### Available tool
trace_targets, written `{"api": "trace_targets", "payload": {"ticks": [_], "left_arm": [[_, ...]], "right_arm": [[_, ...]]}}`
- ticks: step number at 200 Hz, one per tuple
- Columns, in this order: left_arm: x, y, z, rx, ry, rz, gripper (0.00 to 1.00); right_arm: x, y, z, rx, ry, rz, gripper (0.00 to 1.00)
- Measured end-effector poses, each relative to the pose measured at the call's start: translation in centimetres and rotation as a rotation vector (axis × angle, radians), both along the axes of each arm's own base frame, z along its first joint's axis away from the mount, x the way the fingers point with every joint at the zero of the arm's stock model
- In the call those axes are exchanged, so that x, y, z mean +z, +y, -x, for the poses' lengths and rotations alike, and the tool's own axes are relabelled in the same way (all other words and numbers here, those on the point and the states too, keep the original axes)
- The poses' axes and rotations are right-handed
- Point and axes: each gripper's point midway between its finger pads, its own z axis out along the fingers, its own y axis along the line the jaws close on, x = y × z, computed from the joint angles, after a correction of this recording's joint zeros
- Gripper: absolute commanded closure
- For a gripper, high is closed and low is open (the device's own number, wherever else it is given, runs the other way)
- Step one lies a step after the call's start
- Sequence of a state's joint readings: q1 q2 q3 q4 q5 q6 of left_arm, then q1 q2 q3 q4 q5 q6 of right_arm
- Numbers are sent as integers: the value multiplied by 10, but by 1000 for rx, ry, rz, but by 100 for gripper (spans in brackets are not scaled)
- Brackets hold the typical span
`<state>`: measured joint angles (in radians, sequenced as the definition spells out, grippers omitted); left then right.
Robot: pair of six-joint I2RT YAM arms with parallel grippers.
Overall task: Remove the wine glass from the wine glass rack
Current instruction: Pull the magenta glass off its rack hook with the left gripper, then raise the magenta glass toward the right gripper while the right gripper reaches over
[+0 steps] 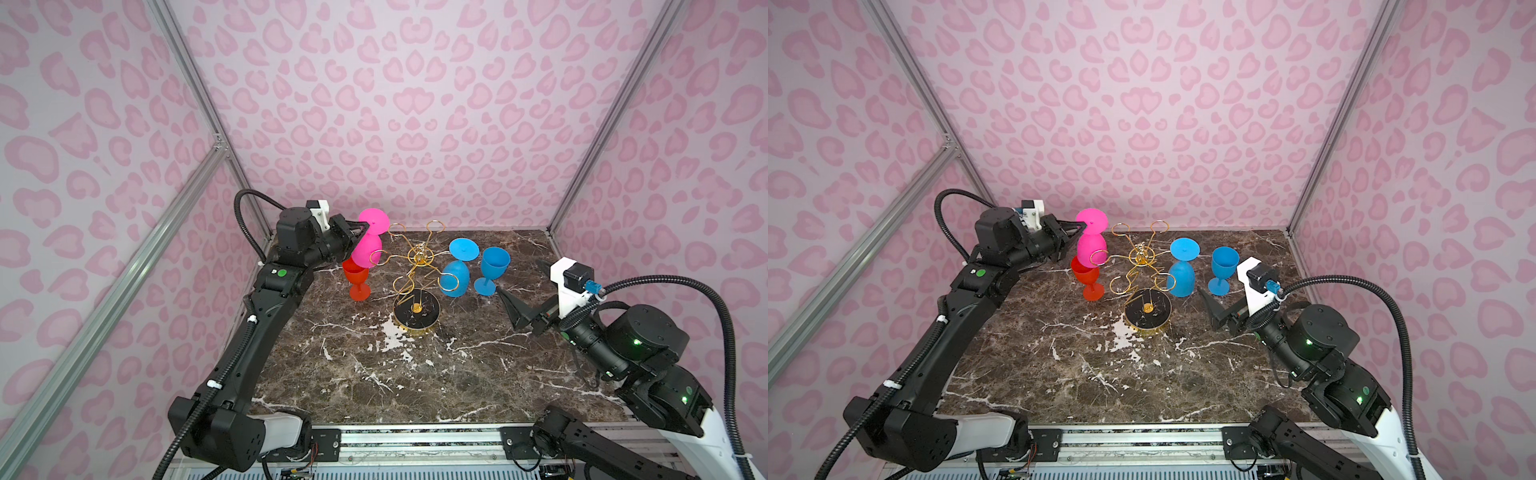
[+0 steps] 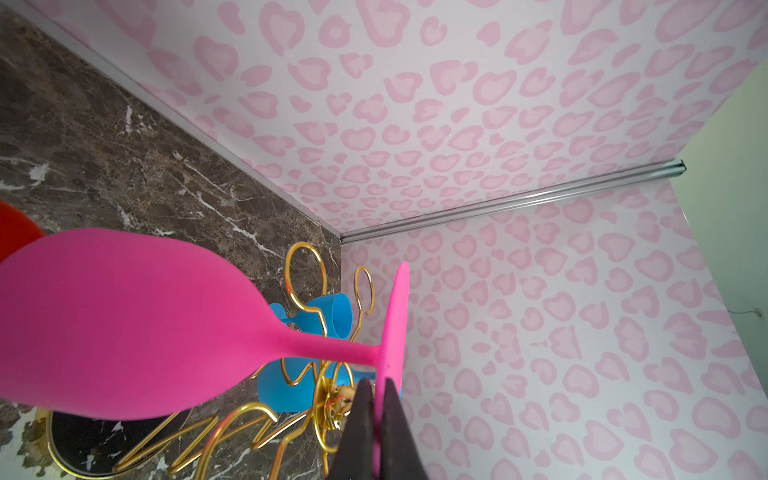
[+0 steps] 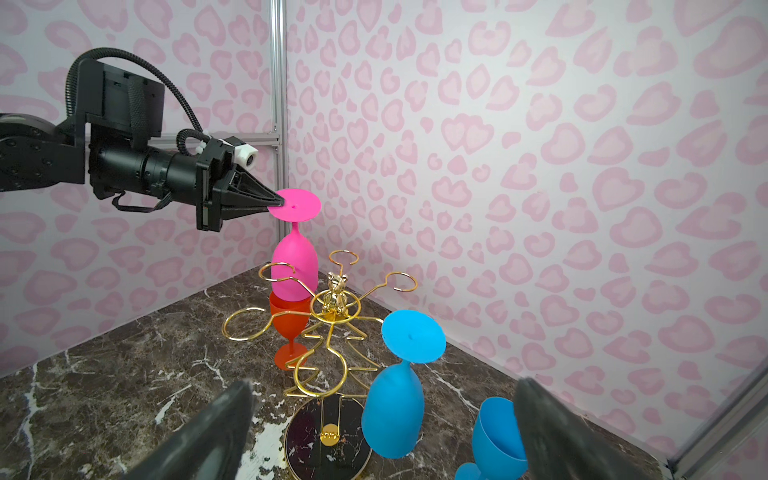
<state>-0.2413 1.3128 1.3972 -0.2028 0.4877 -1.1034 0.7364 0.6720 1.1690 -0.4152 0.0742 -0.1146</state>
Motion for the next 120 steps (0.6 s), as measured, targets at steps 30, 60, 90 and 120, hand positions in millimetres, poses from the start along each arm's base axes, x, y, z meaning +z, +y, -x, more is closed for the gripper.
{"api": "trace_targets", "payload": {"ticks": [30,60,90,120], "left_arm": [[9,6,9,-2,-82,-100,97],[22,10,25,-27,-197,-207,97],[41,6,48,-77,-371,-330,97],[57,-14,84,-175,-596,-483,97]], "right_arm": [[19,6,-11,-17,35,-47,1],[39,14,-32,-22,110,-122,3],[59,14,-67,-11,216,-261,7],[65,32,-92,104,352,-383,8]]}}
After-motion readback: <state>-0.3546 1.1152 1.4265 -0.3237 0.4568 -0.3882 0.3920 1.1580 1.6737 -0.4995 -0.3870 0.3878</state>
